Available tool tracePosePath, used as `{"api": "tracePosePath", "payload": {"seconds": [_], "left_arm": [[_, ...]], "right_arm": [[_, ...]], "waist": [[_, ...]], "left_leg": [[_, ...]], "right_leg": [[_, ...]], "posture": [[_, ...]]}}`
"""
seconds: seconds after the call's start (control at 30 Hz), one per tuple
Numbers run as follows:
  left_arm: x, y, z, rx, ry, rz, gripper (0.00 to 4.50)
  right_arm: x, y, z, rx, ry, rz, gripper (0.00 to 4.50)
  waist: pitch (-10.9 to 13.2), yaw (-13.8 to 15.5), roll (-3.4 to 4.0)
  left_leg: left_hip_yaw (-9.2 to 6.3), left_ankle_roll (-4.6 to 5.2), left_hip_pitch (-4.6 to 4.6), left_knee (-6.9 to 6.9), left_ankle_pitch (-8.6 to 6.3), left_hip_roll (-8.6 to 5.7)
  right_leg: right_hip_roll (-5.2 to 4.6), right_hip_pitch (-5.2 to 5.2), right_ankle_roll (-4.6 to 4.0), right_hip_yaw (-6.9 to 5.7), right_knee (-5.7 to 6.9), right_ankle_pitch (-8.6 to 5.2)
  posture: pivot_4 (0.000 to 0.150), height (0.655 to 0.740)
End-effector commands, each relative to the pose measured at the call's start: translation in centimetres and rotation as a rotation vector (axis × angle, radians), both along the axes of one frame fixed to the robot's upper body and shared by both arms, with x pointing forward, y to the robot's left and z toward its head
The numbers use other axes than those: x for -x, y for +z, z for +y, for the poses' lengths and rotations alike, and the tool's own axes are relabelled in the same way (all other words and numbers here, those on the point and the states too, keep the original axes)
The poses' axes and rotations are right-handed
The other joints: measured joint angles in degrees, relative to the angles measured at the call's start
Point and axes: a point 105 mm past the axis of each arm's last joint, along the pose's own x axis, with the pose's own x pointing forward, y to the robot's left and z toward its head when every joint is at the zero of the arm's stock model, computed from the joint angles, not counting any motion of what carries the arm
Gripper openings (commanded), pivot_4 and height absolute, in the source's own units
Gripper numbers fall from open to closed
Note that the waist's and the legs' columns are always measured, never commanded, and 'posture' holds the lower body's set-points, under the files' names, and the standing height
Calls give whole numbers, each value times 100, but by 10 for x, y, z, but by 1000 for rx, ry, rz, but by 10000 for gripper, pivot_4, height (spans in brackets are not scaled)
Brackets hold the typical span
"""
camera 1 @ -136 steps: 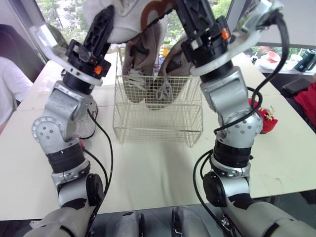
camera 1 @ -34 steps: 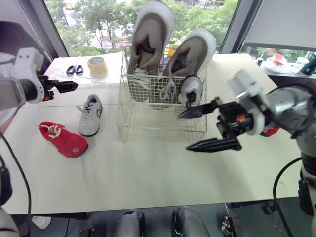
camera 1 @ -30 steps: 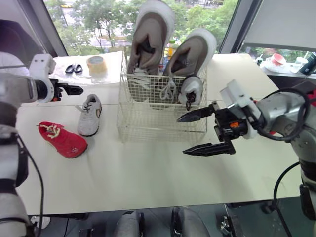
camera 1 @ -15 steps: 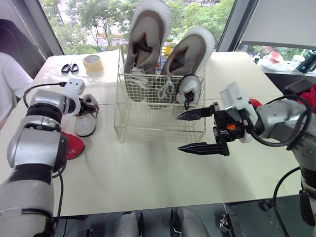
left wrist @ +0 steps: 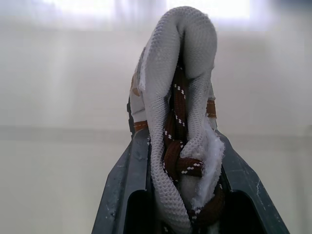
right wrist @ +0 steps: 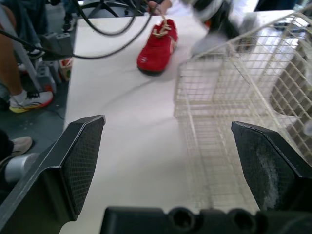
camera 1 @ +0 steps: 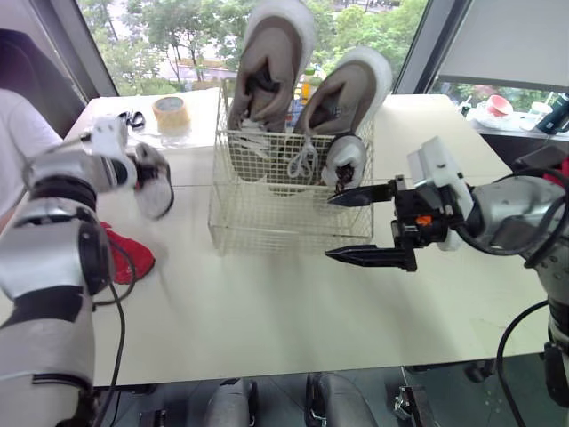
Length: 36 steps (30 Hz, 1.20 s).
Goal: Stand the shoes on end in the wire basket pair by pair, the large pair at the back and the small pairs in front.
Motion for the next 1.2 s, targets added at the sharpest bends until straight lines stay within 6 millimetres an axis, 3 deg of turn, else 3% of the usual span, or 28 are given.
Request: {"api": "tracePosePath", "payload": {"seconds": [0.03,0.07,0.13,0.3,0.47,0.6,0.97,1.2], "left_arm": [[41,128,-15,-10,-17,-546,7206],[57,139,-28,-1,-51,-644,7206],[81,143,-52,11,-124,-753,7206],[115,101,-125,-78,-233,-902,7206],[133,97,-166,-142,-246,-1043,7206],[131,83,-176,-176,-206,-1056,7206],[105,4,-190,-295,-69,-971,7206],[100,3,-205,-330,-42,-1071,7206]], "right_arm": [[-6,19,-12,-35,-63,-52,45000],[-7,20,-14,-40,-72,-47,45000],[-9,21,-15,-43,-82,-41,45000],[-16,10,-14,0,-63,29,45000],[-21,8,-16,30,-62,41,45000],[-23,11,-18,39,-64,37,45000],[-21,14,-17,17,-83,42,45000],[-20,17,-11,3,-74,39,45000]], "waist": [[0,-9,1],[-1,-11,2],[-6,-5,11],[-14,25,25],[-9,8,17],[-13,-3,24],[-14,26,25],[-19,41,30]], "left_leg": [[-9,-5,0,3,2,-1],[-7,-5,3,3,2,-4],[-1,2,8,9,-2,-20],[1,20,59,27,-12,-43],[-11,60,67,31,-23,-42],[0,65,90,23,-26,-39],[2,75,98,24,-32,-36],[2,76,101,26,-32,-35]], "right_leg": [[-7,1,6,4,-1,3],[-13,9,17,10,-2,10],[-34,20,29,16,-8,18],[-49,90,59,26,-32,32],[-38,100,50,25,-33,37],[-37,108,49,32,-27,36],[-40,120,48,31,-33,36],[-42,122,46,28,-32,37]], "posture": [[1500,7400],[1500,7400],[1500,7400],[1500,7400],[1500,7400],[1500,7400],[1500,7400],[1500,7400]]}}
